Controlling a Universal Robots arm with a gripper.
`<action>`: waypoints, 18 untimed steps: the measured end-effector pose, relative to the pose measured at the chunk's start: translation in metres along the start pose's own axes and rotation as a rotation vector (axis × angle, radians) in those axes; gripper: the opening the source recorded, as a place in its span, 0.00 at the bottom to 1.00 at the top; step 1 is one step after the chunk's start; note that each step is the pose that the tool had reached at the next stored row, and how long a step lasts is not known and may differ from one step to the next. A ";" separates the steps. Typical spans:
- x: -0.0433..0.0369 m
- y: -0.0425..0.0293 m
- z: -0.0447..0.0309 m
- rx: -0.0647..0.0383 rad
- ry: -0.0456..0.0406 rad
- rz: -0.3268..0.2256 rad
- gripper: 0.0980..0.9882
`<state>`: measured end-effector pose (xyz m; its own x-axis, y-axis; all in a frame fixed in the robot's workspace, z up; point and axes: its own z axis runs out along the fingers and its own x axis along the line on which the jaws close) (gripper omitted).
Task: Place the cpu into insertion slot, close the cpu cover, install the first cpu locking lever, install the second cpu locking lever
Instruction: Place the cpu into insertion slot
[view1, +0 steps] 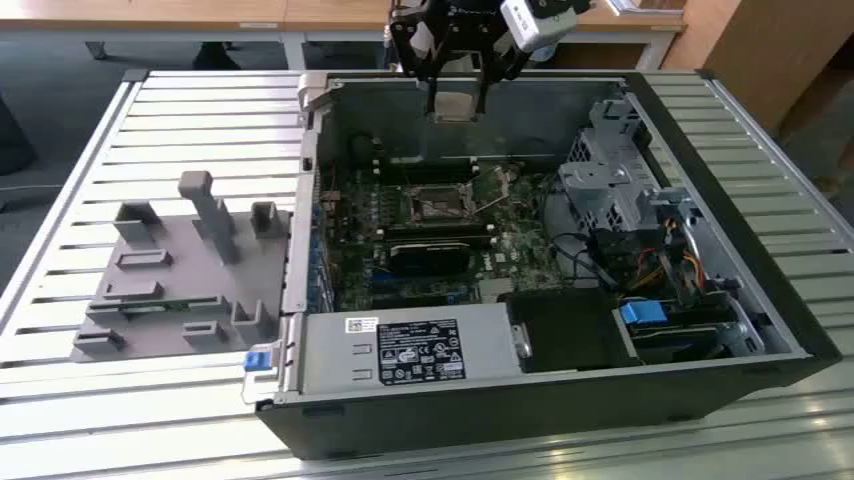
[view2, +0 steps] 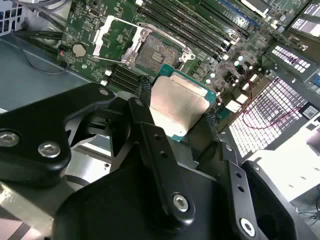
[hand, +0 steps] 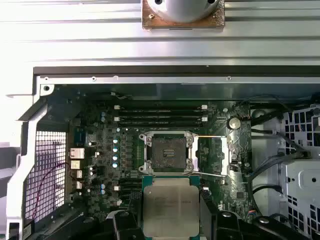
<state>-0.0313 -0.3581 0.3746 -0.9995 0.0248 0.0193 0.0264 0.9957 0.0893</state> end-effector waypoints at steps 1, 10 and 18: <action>0.0000 0.0000 0.0000 0.000 0.0000 0.000 0.50; 0.0000 0.0000 0.0000 0.000 -0.0004 0.004 0.50; 0.0000 0.0000 0.0000 -0.001 -0.0061 0.068 0.50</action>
<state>-0.0313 -0.3580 0.3746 -0.9955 0.0931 0.0193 0.0945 0.9915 0.0892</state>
